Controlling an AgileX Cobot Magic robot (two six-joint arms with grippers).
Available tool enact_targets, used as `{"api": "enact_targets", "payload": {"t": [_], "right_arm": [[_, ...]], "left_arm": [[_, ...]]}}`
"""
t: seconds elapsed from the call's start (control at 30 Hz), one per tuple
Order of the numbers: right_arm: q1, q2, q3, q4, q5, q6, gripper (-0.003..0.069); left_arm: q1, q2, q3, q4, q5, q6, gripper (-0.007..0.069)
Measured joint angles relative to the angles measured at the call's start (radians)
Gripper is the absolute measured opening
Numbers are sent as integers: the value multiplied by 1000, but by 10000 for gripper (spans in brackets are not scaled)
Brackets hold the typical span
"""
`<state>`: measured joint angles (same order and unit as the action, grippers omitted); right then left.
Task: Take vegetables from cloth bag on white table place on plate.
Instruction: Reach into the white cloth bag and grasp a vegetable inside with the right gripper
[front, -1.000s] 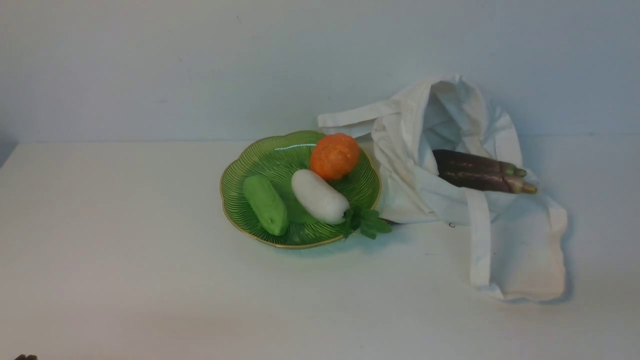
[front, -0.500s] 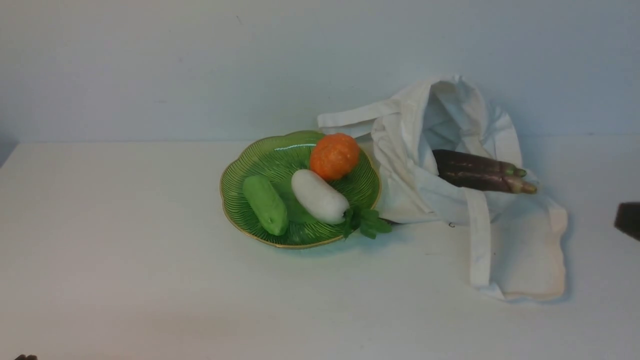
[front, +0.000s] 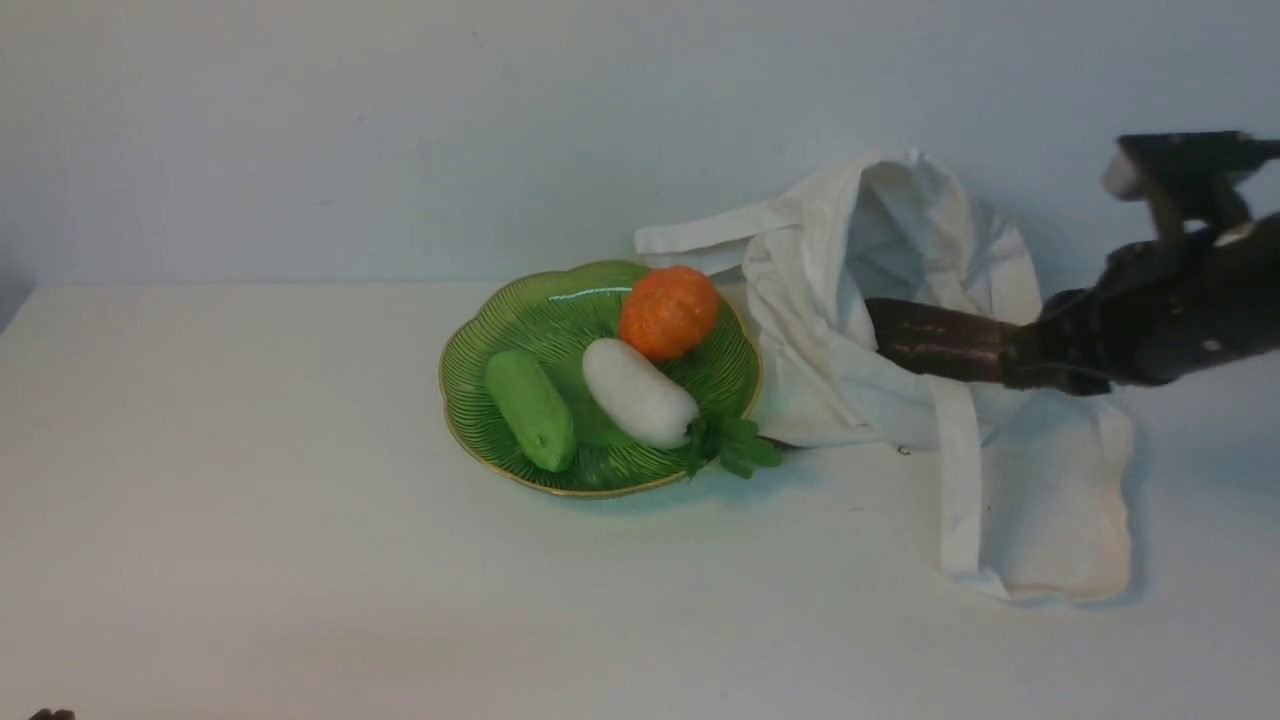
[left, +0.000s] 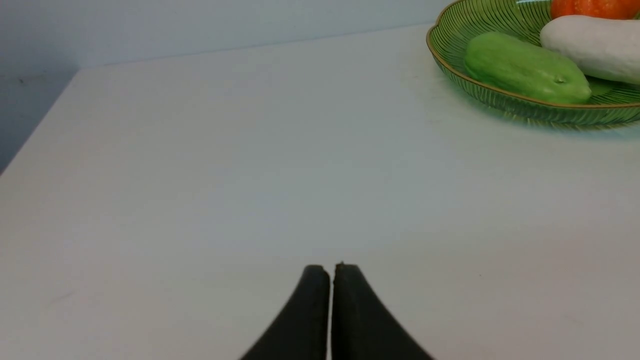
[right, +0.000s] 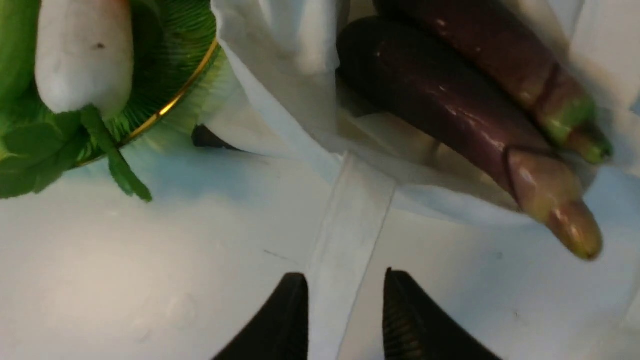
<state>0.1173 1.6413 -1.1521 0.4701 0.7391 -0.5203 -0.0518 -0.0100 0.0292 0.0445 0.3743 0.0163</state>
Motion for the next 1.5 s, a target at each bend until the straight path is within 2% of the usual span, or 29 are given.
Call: {"api": "enact_targets", "payload": {"t": [0.2, 0.5, 0.8, 1.03, 1.13, 1.27, 1.5], "right_arm": [[27, 161, -192, -137, -4, 0, 340], [27, 310, -342, -179, -15, 0, 356], [27, 384, -366, -248, 12, 0, 363], [27, 406, -368, -282, 12, 0, 466], [27, 424, -368, -299, 17, 0, 484], [27, 432, -368, -310, 27, 0, 484], [27, 432, -368, -314, 50, 0, 277]], "left_arm": [[0, 0, 0, 0, 0, 0, -5], [0, 0, 0, 0, 0, 0, -5], [0, 0, 0, 0, 0, 0, -5], [0, 0, 0, 0, 0, 0, -5], [0, 0, 0, 0, 0, 0, -5], [0, 0, 0, 0, 0, 0, -5], [0, 0, 0, 0, 0, 0, -5]]}}
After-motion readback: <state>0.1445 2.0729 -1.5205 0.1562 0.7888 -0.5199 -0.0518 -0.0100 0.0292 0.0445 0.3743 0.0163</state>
